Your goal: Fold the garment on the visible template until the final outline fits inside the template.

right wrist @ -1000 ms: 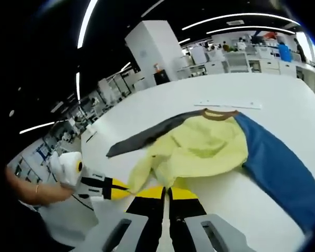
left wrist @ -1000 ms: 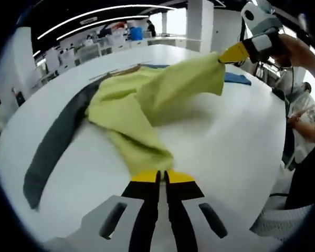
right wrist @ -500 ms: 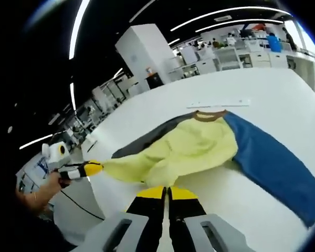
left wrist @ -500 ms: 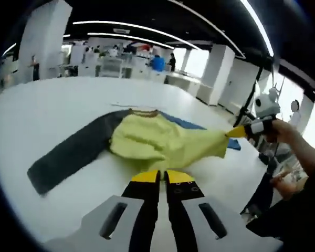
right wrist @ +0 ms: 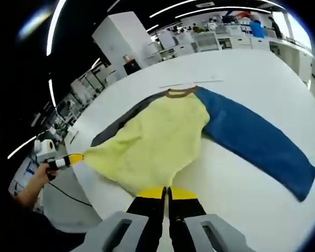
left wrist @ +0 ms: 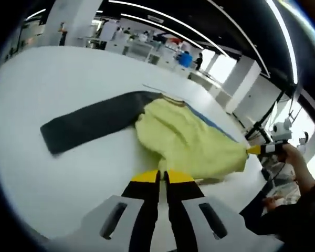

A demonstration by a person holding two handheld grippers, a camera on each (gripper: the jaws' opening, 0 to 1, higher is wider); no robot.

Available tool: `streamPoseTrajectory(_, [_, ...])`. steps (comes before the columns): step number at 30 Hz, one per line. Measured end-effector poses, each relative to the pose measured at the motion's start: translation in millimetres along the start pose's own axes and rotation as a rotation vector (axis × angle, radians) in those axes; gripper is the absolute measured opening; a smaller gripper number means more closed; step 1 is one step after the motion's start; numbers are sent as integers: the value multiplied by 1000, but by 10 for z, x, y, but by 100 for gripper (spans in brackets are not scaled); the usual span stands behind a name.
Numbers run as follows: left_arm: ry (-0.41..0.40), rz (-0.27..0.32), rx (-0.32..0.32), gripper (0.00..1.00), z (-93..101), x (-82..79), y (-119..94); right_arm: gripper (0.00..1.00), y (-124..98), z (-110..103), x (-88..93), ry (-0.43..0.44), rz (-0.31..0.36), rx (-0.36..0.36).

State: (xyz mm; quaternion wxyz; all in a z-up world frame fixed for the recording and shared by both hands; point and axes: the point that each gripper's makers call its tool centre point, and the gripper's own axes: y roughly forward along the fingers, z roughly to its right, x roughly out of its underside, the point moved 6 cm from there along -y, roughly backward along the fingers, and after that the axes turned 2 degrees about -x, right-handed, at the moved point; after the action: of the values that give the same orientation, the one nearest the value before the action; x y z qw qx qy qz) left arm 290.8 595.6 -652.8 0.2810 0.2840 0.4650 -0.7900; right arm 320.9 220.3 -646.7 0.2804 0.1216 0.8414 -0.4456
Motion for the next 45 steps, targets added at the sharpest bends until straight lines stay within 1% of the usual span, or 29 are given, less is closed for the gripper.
streamPoseTrajectory(2, [-28, -9, -17, 2, -75, 26, 13, 0, 47, 62, 46, 22, 3, -5])
streamPoseTrajectory(3, [-27, -42, -30, 2, -129, 73, 25, 0, 68, 91, 71, 23, -2, 4])
streamPoseTrajectory(4, [-12, -62, -54, 2, -170, 107, 29, 0, 84, 134, 103, 15, -9, 23])
streamPoseTrajectory(5, [5, -101, -64, 2, -202, 163, 37, 0, 114, 183, 156, 18, -25, 38])
streamPoseTrajectory(6, [7, -109, -67, 2, -208, 191, 46, 0, 129, 208, 200, 31, -38, 46])
streamPoseTrajectory(7, [7, -102, -64, 2, -216, 201, 68, 0, 158, 234, 237, 26, -33, 48])
streamPoseTrajectory(9, [4, -121, -64, 2, -239, 261, 94, 0, 194, 271, 304, 33, -42, 59])
streamPoseTrajectory(12, [39, -143, -85, 2, -258, 338, 123, 0, 252, 324, 405, -2, -64, 92])
streamPoseTrajectory(13, [33, -149, -84, 2, -268, 355, 130, 0, 273, 345, 446, -24, -80, 107])
streamPoseTrajectory(14, [19, -158, -86, 2, -273, 378, 135, 0, 283, 354, 472, -26, -90, 118])
streamPoseTrajectory(17, [35, -171, -97, 2, -288, 406, 142, 0, 302, 342, 506, -39, -90, 119])
streamPoseTrajectory(18, [53, -180, -103, 2, -294, 413, 141, 0, 305, 333, 513, -66, -96, 114])
streamPoseTrajectory(22, [92, -189, -116, 2, -296, 426, 149, 0, 317, 331, 544, -130, -112, 130])
streamPoseTrajectory(24, [126, -190, -119, 3, -300, 425, 152, 1, 313, 330, 552, -125, -111, 135])
streamPoseTrajectory(26, [190, -187, -137, 5, -326, 410, 146, 9, 288, 313, 556, -118, -97, 140])
streamPoseTrajectory(27, [219, -174, -143, 7, -330, 393, 146, 14, 268, 293, 559, -100, -84, 142])
streamPoseTrajectory(28, [214, -171, -144, 7, -325, 389, 141, 20, 258, 279, 570, -86, -79, 143])
streamPoseTrajectory(30, [201, -161, -135, 11, -328, 371, 141, 24, 228, 231, 612, -65, -81, 139])
streamPoseTrajectory(32, [192, -160, -138, 17, -343, 362, 147, 23, 202, 188, 670, -58, -89, 139])
streamPoseTrajectory(33, [202, -166, -143, 20, -354, 363, 149, 23, 186, 164, 710, -55, -100, 141])
streamPoseTrajectory(35, [212, -174, -149, 21, -369, 372, 156, 22, 157, 136, 751, -50, -101, 149])
streamPoseTrajectory(37, [214, -182, -145, 21, -369, 387, 169, 22, 130, 107, 795, -39, -96, 170])
streamPoseTrajectory(39, [222, -185, -148, 20, -371, 403, 187, 23, 129, 78, 846, -34, -106, 181])
streamPoseTrajectory(40, [223, -183, -154, 20, -375, 402, 190, 24, 132, 81, 868, -45, -115, 192])
streamPoseTrajectory(42, [258, -190, -154, 19, -372, 402, 201, 25, 130, 80, 912, -49, -123, 214])
streamPoseTrajectory(43, [272, -189, -154, 19, -369, 398, 205, 24, 129, 69, 926, -48, -120, 214])
streamPoseTrajectory(45, [274, -188, -157, 19, -376, 402, 209, 21, 136, 51, 936, -33, -109, 217])
